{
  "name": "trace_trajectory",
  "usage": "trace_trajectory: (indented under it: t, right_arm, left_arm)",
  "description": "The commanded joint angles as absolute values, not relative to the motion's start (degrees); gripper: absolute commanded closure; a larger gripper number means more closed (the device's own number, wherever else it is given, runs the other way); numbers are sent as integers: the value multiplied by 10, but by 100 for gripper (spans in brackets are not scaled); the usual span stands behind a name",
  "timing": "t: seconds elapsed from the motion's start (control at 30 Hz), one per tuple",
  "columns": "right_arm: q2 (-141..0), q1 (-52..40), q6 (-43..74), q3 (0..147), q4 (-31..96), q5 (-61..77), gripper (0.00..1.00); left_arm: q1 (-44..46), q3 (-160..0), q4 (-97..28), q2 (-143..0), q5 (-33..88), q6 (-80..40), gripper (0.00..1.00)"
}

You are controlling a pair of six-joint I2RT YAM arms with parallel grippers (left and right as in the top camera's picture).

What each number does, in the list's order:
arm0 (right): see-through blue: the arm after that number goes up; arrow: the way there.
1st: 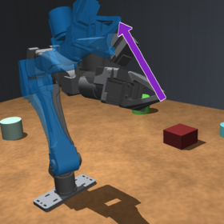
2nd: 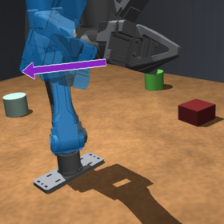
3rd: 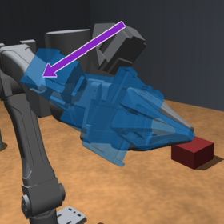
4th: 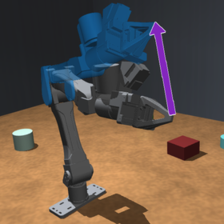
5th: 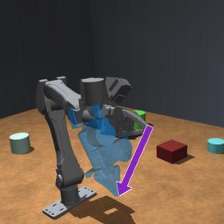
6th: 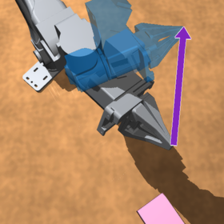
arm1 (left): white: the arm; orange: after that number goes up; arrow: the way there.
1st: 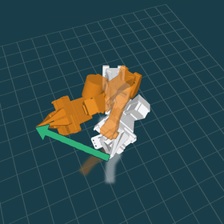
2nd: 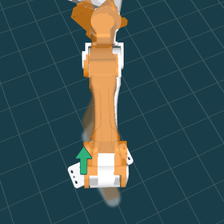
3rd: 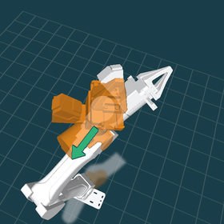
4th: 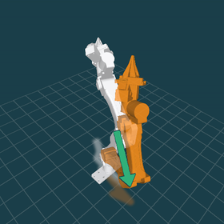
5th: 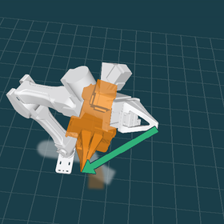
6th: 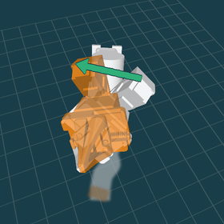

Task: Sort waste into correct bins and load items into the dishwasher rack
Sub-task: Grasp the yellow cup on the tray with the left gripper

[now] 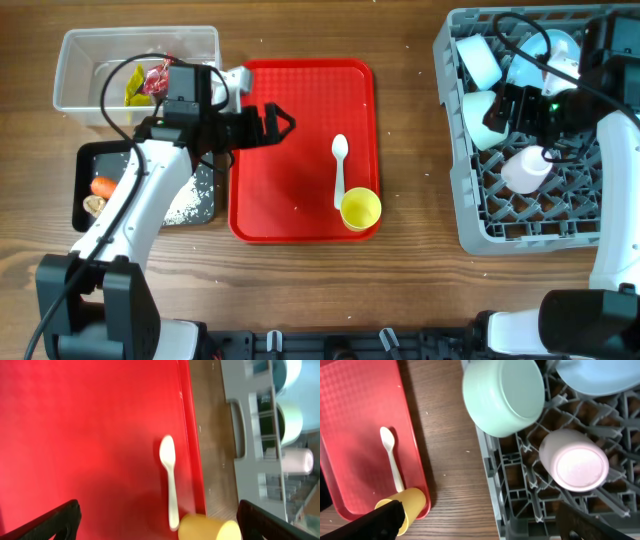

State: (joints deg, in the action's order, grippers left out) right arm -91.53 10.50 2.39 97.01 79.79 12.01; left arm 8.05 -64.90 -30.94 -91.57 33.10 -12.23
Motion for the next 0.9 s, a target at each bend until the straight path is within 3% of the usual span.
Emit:
trace_trajectory:
  t: [0.0, 0.13, 0.23, 0.4, 0.5, 0.63, 0.67, 0.7, 0.8, 0.87]
  right_arm:
    - [-914, 103, 16, 978, 779, 120, 0]
    - [-914, 103, 16, 978, 768, 119, 0]
    - [-914, 103, 16, 978, 766, 112, 0]
    - [-914, 103, 16, 978, 768, 112, 0]
    - [-914, 103, 16, 978, 769, 112, 0]
    - [-914, 103, 16, 978, 769, 112, 0]
    - [-914, 103, 16, 978, 769, 112, 0]
    - [-914, 103, 16, 978, 769, 112, 0]
    - [-914, 103, 16, 978, 768, 112, 0]
    - [-914, 103, 16, 978, 768, 113, 0]
  left_arm:
    - [151, -653, -367, -902, 302, -64, 1]
    - [293, -653, -406, -900, 150, -64, 6]
    - [360, -653, -412, -900, 129, -64, 9]
    - [398, -648, -418, -927, 62, -64, 16]
    - [398, -648, -414, -962, 61, -64, 27]
    - [398, -648, -391, -996, 62, -73, 35]
    - [398, -648, -387, -1000, 61, -78, 39]
    - [398, -648, -384, -1002, 61, -79, 60]
    - [396, -648, -383, -1002, 61, -79, 92]
    - [393, -653, -387, -998, 61, -83, 96]
